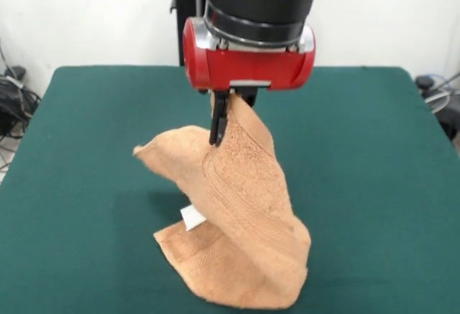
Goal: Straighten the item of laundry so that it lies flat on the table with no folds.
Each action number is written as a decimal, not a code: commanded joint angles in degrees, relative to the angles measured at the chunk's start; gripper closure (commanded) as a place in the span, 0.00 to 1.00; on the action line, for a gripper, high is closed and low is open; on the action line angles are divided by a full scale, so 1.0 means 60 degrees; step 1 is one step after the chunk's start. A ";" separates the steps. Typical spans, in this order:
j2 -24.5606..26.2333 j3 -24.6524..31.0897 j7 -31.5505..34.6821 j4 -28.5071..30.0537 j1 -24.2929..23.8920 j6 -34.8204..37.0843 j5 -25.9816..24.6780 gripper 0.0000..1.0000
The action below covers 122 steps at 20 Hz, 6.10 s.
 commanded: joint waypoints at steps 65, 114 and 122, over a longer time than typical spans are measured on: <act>-0.6564 0.1307 -0.0150 0.8507 -0.1956 -0.1590 0.5690 1.00; -0.3464 -0.0575 0.5295 0.4059 0.3515 0.0152 0.1701 1.00; -0.3980 -0.1115 0.6243 0.5288 0.3547 -0.1539 0.2912 1.00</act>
